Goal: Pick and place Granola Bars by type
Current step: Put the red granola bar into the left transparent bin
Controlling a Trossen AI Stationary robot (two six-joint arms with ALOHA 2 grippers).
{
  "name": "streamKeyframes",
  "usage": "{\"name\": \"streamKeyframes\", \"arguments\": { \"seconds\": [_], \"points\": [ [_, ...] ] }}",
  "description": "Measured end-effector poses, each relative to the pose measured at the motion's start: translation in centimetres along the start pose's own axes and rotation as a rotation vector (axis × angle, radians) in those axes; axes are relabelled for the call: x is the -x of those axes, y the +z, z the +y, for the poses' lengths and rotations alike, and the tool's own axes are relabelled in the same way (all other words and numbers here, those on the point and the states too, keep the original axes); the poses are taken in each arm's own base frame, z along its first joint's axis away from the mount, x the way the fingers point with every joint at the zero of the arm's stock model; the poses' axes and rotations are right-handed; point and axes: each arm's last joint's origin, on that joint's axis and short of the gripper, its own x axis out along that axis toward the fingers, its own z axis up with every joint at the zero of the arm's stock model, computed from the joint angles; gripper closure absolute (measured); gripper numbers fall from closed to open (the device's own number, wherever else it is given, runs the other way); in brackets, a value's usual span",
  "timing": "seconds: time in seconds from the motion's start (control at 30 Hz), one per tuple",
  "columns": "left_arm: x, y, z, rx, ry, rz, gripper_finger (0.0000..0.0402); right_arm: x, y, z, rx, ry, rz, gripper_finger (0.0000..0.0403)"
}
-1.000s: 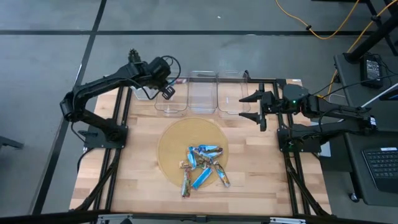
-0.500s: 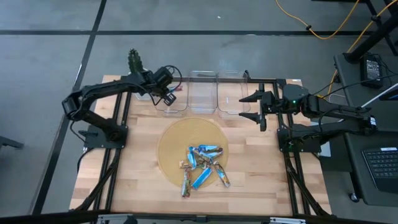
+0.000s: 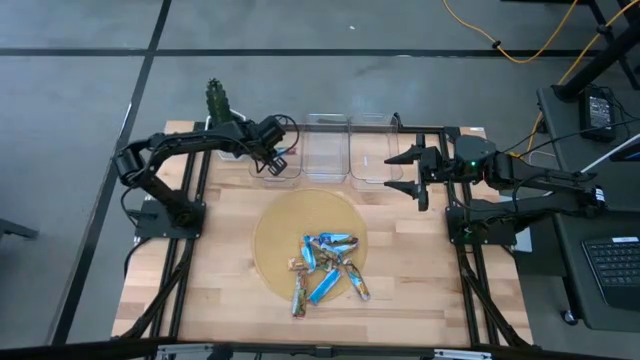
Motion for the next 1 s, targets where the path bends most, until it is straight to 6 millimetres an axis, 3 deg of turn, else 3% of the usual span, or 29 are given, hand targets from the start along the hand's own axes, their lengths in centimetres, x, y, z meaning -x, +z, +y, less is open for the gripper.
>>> {"name": "streamKeyframes", "arguments": {
  "seconds": [0.37, 0.7, 0.83, 1.0],
  "points": [
    [-1.0, 0.0, -0.3, -0.021, -0.023, 0.031, 0.0378, 0.0, 0.0, 0.0, -0.002, 0.0, 0.0, 0.0126],
    [-0.8, 0.0, -0.2, -0.036, -0.024, 0.027, 0.0327, 0.0, 0.0, 0.0, -0.001, 0.0, 0.0, 0.0126],
    [0.7, 0.7, -0.3, -0.064, -0.035, -0.022, 0.0307, 0.0, 0.0, 0.0, -0.001, 0.0, 0.001, 0.0126],
    [5.1, 2.1, -0.7, -0.102, -0.092, -0.16, 0.0297, 0.0, 0.0, 0.0, -0.001, 0.0, 0.002, 0.0126]
  ]
}}
